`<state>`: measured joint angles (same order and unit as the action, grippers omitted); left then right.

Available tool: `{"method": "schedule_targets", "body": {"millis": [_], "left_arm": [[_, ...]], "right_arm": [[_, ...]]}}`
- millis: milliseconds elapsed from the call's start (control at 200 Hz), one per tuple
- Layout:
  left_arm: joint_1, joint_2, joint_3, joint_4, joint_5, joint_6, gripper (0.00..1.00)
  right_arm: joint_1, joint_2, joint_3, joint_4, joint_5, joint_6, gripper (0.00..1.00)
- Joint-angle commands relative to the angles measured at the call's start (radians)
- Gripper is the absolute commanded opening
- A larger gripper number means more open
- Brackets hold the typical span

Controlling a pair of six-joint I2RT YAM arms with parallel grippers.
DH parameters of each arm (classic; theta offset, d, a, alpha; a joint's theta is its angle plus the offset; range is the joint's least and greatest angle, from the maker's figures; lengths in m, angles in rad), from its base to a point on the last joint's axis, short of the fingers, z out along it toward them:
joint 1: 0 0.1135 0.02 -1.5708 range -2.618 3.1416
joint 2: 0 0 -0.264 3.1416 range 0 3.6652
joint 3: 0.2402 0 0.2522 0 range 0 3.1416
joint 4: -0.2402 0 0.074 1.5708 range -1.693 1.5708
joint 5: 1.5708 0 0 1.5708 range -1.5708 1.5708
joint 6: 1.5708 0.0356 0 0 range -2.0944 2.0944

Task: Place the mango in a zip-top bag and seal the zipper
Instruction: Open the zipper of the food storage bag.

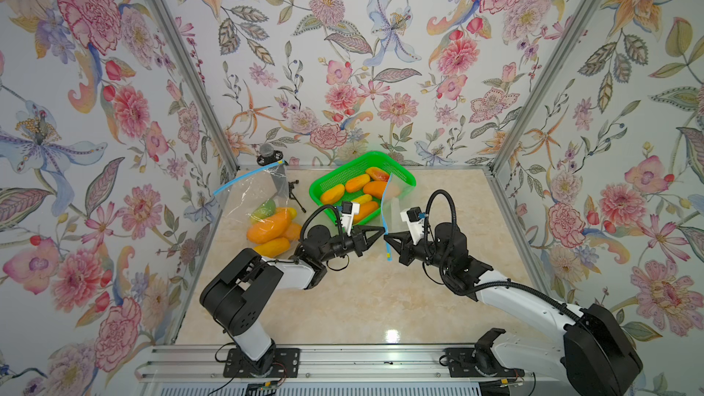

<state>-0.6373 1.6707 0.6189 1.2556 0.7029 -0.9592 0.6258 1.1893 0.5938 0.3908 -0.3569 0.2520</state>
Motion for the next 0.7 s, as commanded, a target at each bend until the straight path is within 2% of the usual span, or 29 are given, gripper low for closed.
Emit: {"method": "schedule_targets", "body": {"millis": [0, 120, 255, 330, 696], "left_arm": [[-0.007, -0.011, -0.013, 0.055, 0.004, -0.006, 0.05], [-0.008, -0.009, -0.014, 0.053, 0.006, -0.005, 0.05], [-0.007, -0.009, -0.018, 0.067, 0.01, -0.009, 0.18], [-0.007, -0.012, -0.023, 0.075, 0.01, -0.01, 0.2], [-0.007, 0.001, -0.024, 0.082, 0.016, -0.007, 0.11]], "right_arm": [[-0.005, 0.0, 0.001, 0.046, -0.014, 0.018, 0.0], [-0.005, 0.0, 0.001, 0.048, -0.015, 0.018, 0.0], [-0.005, 0.004, 0.001, 0.052, -0.014, 0.017, 0.0], [-0.005, 0.006, 0.001, 0.054, -0.016, 0.019, 0.0], [-0.006, 0.008, 0.001, 0.059, -0.021, 0.021, 0.0]]}}
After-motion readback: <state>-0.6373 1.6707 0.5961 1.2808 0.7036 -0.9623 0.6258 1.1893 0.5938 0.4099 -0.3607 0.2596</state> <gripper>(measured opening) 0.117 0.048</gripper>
